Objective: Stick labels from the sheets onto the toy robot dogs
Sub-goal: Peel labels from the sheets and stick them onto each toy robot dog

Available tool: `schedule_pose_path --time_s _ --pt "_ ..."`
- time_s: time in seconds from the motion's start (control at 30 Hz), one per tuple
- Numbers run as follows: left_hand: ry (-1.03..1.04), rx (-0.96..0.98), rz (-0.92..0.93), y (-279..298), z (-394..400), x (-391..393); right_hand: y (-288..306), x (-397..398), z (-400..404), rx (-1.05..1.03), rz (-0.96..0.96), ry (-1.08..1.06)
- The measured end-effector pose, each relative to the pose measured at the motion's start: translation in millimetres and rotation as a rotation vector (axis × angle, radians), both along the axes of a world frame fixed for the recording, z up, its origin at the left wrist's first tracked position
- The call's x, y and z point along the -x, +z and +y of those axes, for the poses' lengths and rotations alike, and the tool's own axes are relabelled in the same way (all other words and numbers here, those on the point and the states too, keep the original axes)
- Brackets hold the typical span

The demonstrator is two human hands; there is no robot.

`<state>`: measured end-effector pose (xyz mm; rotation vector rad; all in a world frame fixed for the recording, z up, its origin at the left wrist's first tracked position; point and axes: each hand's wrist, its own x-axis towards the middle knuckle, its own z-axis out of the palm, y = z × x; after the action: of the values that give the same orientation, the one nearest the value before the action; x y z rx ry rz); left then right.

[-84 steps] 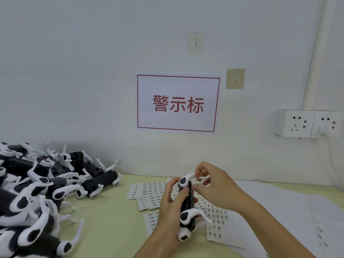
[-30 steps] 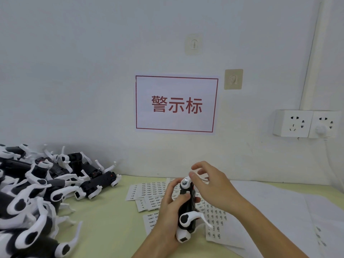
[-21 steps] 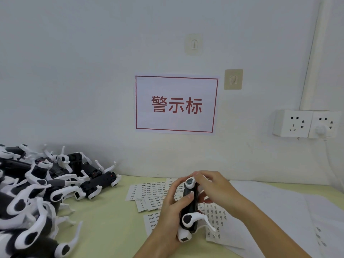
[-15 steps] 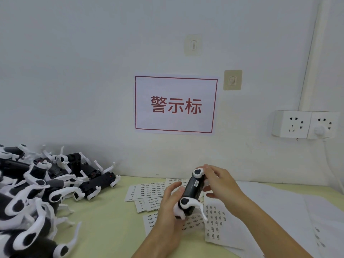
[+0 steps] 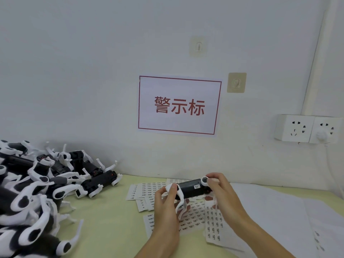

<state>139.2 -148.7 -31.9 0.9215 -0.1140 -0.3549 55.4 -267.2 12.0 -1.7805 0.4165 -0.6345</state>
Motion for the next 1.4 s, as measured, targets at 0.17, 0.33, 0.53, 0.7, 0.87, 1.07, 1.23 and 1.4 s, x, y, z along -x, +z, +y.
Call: schedule_pose_path --time_s 0.17,0.33,0.53,0.7,0.87,1.07,1.23,1.4 --pt "-0.021 -0.067 -0.124 1.3 -0.1 6.1 -25.2 19.9 3.6 0.080 -0.077 -0.096" --pt "-0.029 -0.150 -0.236 1.1 -0.7 10.0 -41.6 23.3 -0.2 0.156 -0.126 -0.066" --pt "-0.072 -0.164 -0.235 1.0 -0.7 9.4 -44.7 23.3 -1.8 0.179 -0.174 -0.049" --pt "-0.100 -0.151 -0.200 1.0 -0.4 7.9 -43.7 25.4 0.3 0.250 -0.246 -0.023" --pt "-0.096 -0.108 -0.157 0.4 -0.1 8.0 -46.3 31.9 6.1 0.386 -0.316 0.053" --pt "-0.109 -0.059 -0.196 1.8 2.8 10.5 -46.4 31.9 6.0 0.422 -0.319 0.081" --pt "-0.102 -0.017 -0.180 4.2 2.4 10.7 -43.7 27.5 5.0 0.320 -0.326 0.005" --pt "-0.115 -0.052 -0.174 5.5 2.3 10.0 -41.7 24.8 -0.9 0.099 -0.297 -0.026"
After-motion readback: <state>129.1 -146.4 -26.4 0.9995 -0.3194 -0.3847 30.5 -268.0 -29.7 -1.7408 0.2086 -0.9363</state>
